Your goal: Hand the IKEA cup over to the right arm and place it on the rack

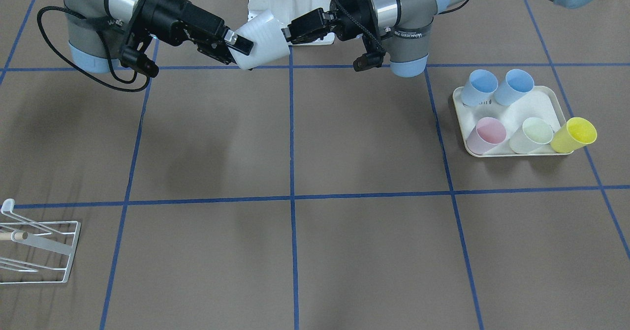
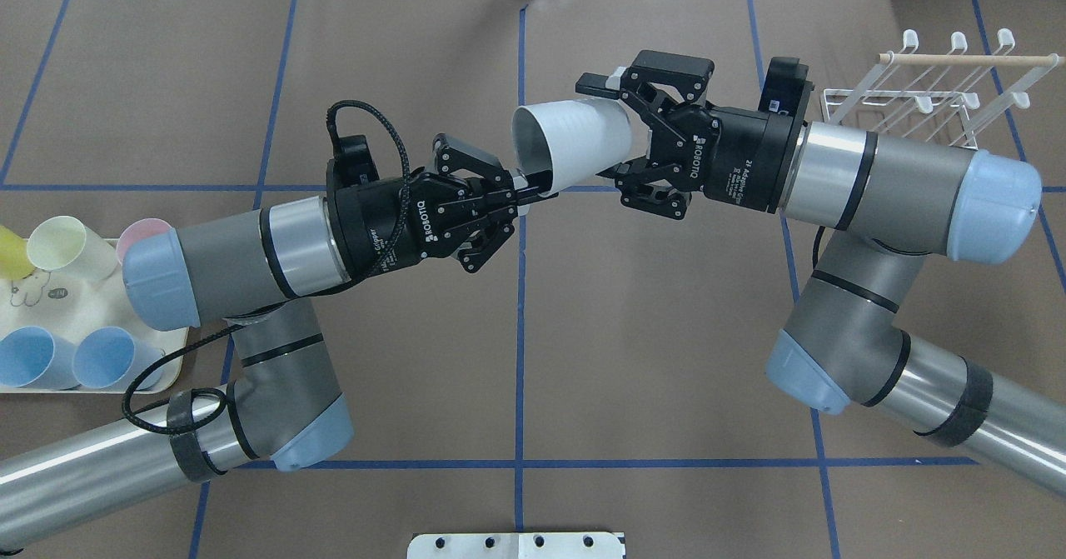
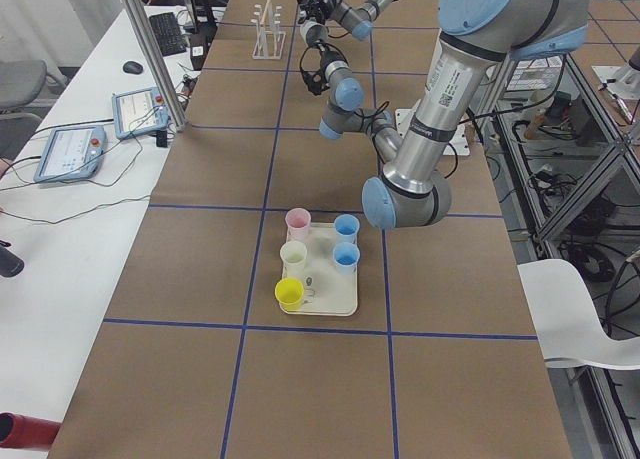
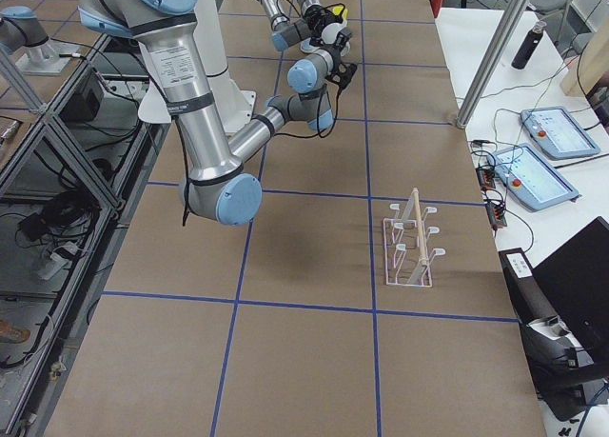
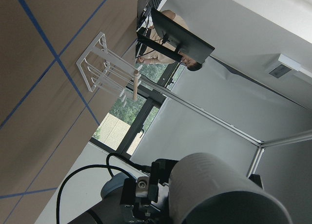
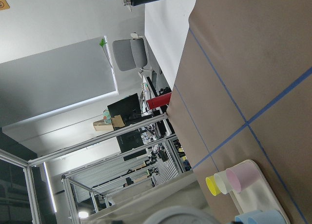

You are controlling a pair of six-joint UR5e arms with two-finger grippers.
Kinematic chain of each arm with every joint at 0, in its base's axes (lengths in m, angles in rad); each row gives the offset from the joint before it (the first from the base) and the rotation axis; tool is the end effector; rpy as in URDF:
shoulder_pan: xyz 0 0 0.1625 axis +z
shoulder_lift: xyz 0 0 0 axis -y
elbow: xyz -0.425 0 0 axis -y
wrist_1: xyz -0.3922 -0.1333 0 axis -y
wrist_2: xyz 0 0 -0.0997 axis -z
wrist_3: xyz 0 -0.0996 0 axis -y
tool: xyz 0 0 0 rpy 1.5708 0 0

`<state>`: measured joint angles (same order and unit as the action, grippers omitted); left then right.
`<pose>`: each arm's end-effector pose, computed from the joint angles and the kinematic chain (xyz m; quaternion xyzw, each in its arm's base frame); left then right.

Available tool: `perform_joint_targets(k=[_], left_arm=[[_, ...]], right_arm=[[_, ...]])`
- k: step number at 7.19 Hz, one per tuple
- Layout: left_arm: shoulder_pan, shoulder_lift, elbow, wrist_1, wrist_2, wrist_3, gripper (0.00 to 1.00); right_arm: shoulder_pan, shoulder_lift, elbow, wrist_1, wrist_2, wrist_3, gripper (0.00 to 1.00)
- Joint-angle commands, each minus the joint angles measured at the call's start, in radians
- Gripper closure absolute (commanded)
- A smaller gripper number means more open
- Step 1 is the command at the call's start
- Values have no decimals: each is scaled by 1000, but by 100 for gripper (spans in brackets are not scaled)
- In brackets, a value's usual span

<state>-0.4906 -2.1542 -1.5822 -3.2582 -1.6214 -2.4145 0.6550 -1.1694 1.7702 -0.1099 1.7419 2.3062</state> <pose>0.4416 -0.3813 0.1570 -0.1700 0.8928 -0.2396 0.3414 -0.3488 -0.4146 0.1978 -0.0782 -0.8521 0.2718 0.4403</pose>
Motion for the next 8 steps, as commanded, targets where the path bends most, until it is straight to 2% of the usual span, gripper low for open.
perform_joint_targets(k=[1,2,4,5,6,8], left_arm=[[1,-3,2,0,0,0,40],[1,-4,1,3,0,2,0],[-23,4,2,3,1,18,0],[-61,16,5,11,-3,37,0],[-87,52,13,14,-5,78,0],[-115,140,24,46,-6,297,0]], right_arm=[[-9,-3,0,18,-22,12,89],[-9,-3,2,18,-24,12,100],[17,-10,3,18,-47,1,100],[73,-21,-5,13,-45,-26,100],[136,-74,-20,6,-24,-106,100],[265,-183,-143,7,36,-421,100]])
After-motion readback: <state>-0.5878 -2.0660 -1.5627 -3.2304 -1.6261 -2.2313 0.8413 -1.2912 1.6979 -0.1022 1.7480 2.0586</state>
